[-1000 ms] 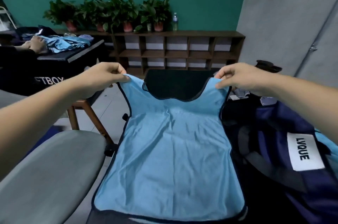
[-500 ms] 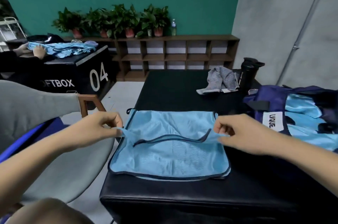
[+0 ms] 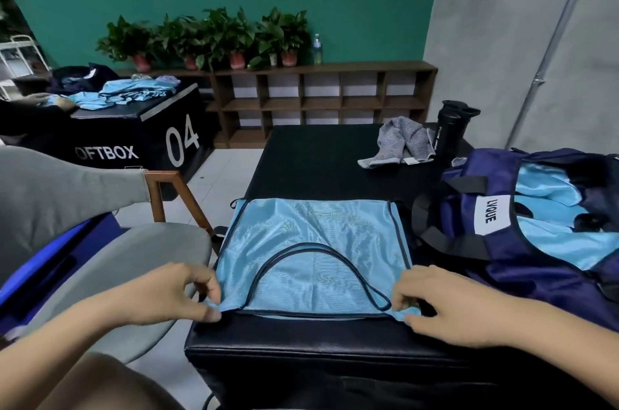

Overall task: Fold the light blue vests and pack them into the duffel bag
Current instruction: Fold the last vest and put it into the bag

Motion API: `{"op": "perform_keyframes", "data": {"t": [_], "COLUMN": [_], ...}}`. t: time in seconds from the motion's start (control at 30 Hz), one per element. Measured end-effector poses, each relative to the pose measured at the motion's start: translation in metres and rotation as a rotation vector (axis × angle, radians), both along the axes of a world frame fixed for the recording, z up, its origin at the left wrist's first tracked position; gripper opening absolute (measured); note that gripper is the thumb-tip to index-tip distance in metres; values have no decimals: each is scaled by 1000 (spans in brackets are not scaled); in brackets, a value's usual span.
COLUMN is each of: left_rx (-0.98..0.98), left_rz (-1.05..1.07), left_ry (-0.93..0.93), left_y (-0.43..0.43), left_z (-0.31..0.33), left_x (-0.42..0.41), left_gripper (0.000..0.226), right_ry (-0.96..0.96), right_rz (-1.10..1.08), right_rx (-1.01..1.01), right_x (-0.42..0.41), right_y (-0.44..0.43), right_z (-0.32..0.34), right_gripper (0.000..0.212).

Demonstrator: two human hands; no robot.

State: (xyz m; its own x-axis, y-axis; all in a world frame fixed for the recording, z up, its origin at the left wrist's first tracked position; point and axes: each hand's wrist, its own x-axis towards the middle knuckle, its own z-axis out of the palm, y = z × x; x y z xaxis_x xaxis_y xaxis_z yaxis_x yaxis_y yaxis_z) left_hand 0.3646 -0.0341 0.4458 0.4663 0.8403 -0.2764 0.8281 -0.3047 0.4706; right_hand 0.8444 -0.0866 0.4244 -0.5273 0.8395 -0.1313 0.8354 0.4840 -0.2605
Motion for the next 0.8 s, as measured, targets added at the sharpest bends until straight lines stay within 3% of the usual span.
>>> {"op": "perform_keyframes", "data": {"t": [0.1, 0.27, 0.4, 0.53, 0.8], "left_rx": [64, 345, 505, 599, 500], "left_rz": [39, 159, 175, 288, 369], "left_ry": [-78, -182, -82, -15, 353], "left_y": [14, 75, 135, 178, 215], "left_z": [2, -4, -16, -22, -22], "left_x": [7, 27, 43, 56, 66], "left_gripper": [5, 11, 19, 7, 18], "right_ry": [58, 29, -129, -372, -528], "right_rz": [-38, -155, -200, -232, -329], "right_rx": [32, 145, 234, 401, 368], "right_x": [1, -5, -18, -20, -7], "right_y": [14, 62, 109, 150, 196], "right_z": [5, 8, -2, -10, -11], "right_gripper": [14, 32, 45, 37, 24]}}
